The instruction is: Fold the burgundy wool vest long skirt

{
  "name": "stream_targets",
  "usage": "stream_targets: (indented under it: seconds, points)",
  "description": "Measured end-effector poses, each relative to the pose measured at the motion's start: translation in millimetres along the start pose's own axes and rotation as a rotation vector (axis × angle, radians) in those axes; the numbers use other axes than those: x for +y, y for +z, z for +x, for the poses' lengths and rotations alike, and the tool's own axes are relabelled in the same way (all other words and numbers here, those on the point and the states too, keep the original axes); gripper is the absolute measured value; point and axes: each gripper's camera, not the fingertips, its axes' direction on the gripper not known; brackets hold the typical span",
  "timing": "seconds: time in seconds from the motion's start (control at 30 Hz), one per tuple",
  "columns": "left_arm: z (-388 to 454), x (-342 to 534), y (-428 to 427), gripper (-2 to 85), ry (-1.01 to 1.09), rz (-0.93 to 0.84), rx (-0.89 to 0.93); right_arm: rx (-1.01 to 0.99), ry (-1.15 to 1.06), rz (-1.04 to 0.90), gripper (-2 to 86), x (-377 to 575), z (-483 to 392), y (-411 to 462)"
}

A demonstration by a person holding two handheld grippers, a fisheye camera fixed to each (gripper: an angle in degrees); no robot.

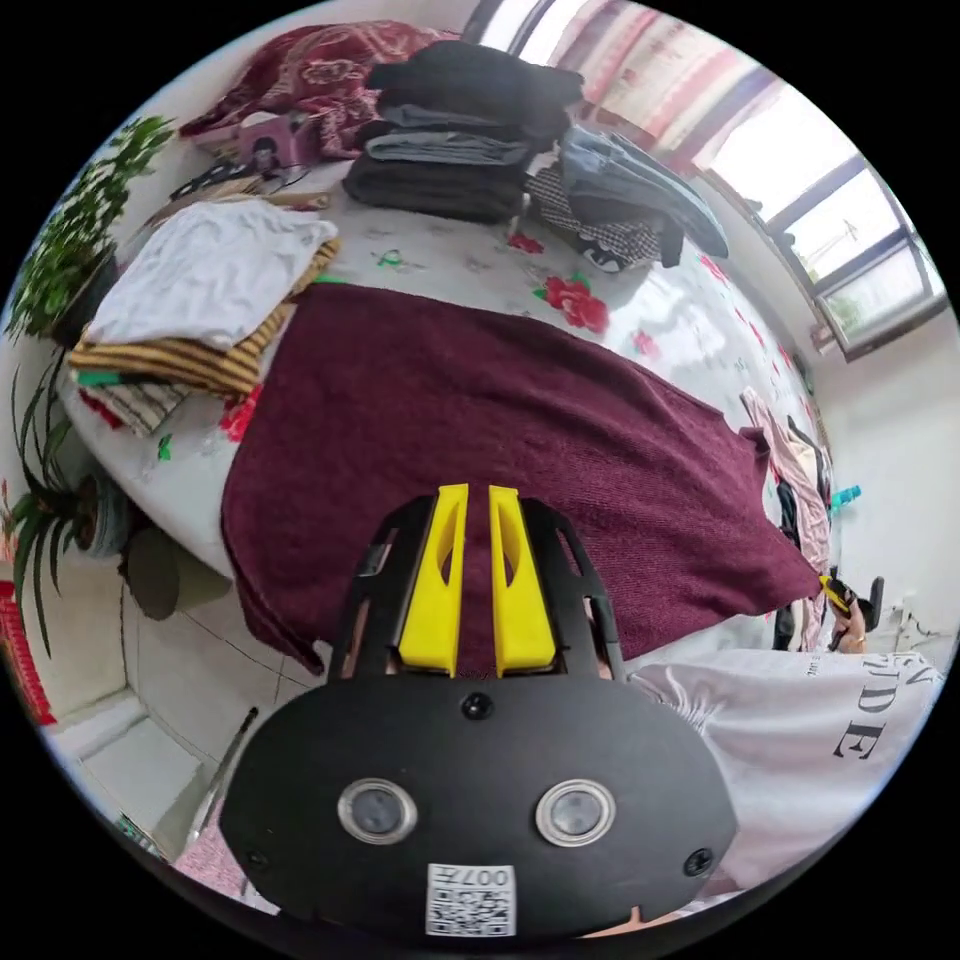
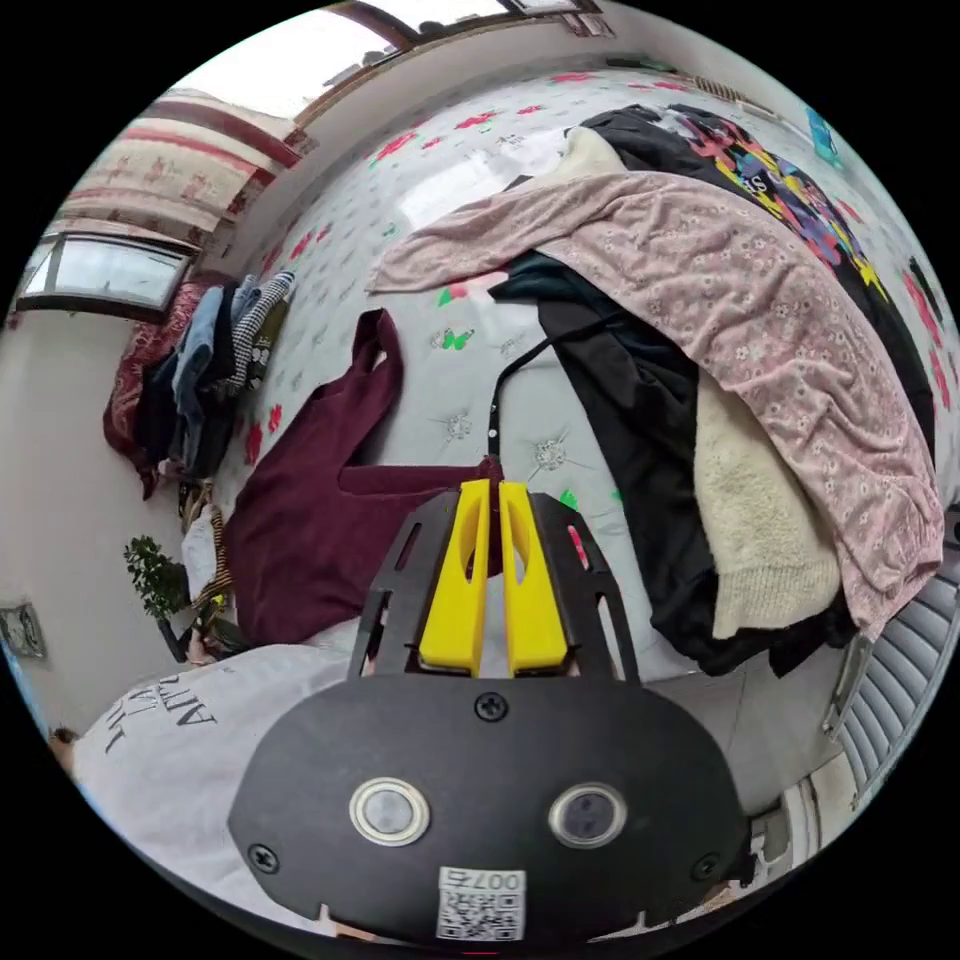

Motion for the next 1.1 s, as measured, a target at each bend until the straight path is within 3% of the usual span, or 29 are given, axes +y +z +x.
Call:
stream_targets:
  seconds: [0.13, 0.23, 0.3, 0.37, 0.63, 0.77, 0.9, 1.1]
  points:
    - [47, -50, 55, 5.1, 0.159, -0.039, 0.034, 0.248, 0.040, -0.062, 0.9, -37, -4, 40]
    - [82, -83, 82, 5.9, 0.274, -0.019, 0.048, 0.340, -0.155, 0.140, 2.3, -49, -52, 17]
    - [107, -104, 109, 6.6, 0.386, -0.010, 0.053, 0.327, -0.405, 0.239, 3.2, -62, -100, 16]
    - [124, -119, 134, 7.4, 0.458, -0.029, 0.078, 0.288, -0.516, 0.236, 3.9, -83, -127, 27]
    - [210, -148, 249, 9.0, 0.691, -0.120, 0.086, 0.136, -0.571, 0.154, 5.5, -185, -186, 88]
    - [227, -129, 291, 5.6, 0.762, -0.122, -0.035, 0.224, -0.530, 0.054, 1.4, -192, -198, 109]
    - [211, -119, 292, -0.1, 0.741, -0.091, 0.008, 0.130, -0.275, 0.291, 0.2, -141, -161, 27]
    - [182, -114, 248, -0.8, 0.698, 0.006, 0.146, 0.129, -0.064, 0.392, 0.6, -39, -135, -89]
